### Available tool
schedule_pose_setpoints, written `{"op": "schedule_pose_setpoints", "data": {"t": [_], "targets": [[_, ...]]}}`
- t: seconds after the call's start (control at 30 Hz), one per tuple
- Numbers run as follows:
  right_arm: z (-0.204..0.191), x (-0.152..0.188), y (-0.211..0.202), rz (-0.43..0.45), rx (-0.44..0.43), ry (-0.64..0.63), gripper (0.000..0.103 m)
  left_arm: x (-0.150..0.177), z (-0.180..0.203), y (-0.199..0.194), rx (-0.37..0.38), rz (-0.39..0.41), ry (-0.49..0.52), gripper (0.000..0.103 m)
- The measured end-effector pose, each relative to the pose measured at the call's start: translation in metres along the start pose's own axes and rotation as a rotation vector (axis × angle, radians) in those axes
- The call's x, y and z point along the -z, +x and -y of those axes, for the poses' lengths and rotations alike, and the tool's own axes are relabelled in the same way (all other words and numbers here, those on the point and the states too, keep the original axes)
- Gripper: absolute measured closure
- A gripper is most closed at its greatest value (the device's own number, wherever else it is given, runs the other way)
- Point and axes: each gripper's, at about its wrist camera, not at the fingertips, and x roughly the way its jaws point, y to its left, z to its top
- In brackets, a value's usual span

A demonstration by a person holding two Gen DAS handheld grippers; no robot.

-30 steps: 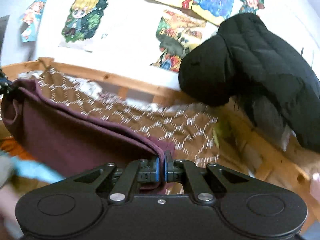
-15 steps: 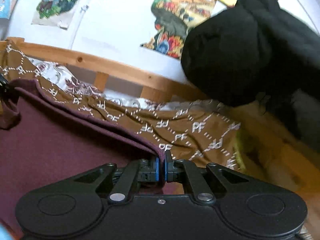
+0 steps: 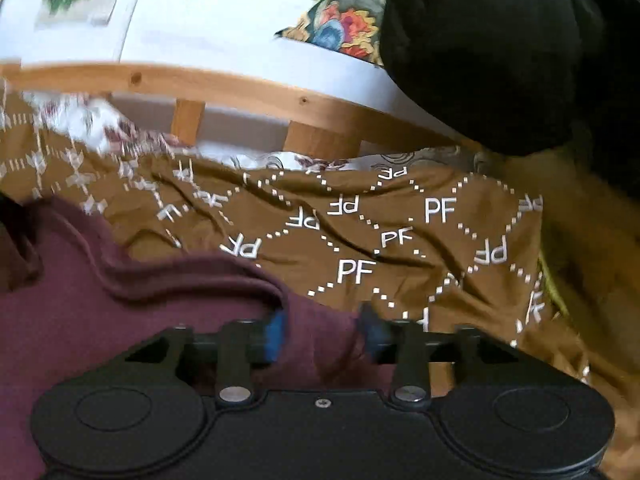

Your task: Fold small clothes

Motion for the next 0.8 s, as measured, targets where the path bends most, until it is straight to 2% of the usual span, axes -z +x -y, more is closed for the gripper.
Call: {"op": "schedule_pose_setpoints", "data": {"t": [0.03,0.13,0.23,0.33,0.37,0.43,0.47,0.5,0.57,0.6,0.67,0.7,0.73,0.77,0.8], "targets": [[0.003,0.000,-0.004,0.005,-0.008,0.017,0.026,0.001,-0.001,-0.007,0.007,0.007,-0.009,0.002],[0.014,0.000,-0.017,0.020,-0.056,0.078,0.010,0.008,-0.002,-0.026,0.019,0.025,0.016,0.001],[0.018,0.004,-0.028,0.009,-0.121,0.099,0.005,0.021,0.008,-0.030,-0.002,-0.021,0.098,0.001],[0.009,0.013,-0.028,-0.028,-0.124,0.014,0.007,0.039,0.031,-0.019,-0.053,-0.076,0.256,0.001],[0.005,0.015,-0.025,-0.039,-0.129,-0.016,0.008,0.044,0.039,-0.013,-0.080,-0.096,0.306,0.005],[-0.007,0.021,-0.019,-0.075,-0.127,-0.093,0.016,0.055,0.051,-0.003,-0.138,-0.106,0.399,0.015],[-0.012,0.024,-0.016,-0.089,-0.118,-0.129,0.016,0.058,0.055,0.001,-0.157,-0.096,0.437,0.018],[-0.016,0.027,-0.013,-0.097,-0.108,-0.161,0.017,0.061,0.056,0.002,-0.166,-0.088,0.450,0.019],[-0.020,0.031,-0.010,-0.095,-0.099,-0.191,0.025,0.062,0.055,0.004,-0.169,-0.079,0.432,0.035],[-0.021,0.031,-0.008,-0.096,-0.094,-0.190,0.033,0.061,0.053,0.005,-0.175,-0.078,0.414,0.041],[-0.018,0.031,-0.006,-0.096,-0.082,-0.173,0.050,0.058,0.047,0.007,-0.190,-0.068,0.386,0.065],[-0.016,0.030,-0.005,-0.094,-0.076,-0.160,0.066,0.057,0.044,0.008,-0.199,-0.064,0.369,0.072],[-0.014,0.030,-0.003,-0.093,-0.075,-0.144,0.074,0.055,0.040,0.007,-0.203,-0.061,0.348,0.084],[-0.010,0.028,-0.003,-0.088,-0.078,-0.118,0.076,0.053,0.035,0.008,-0.205,-0.055,0.320,0.090],[-0.006,0.027,-0.004,-0.076,-0.080,-0.091,0.085,0.051,0.030,0.006,-0.208,-0.049,0.281,0.093]]}}
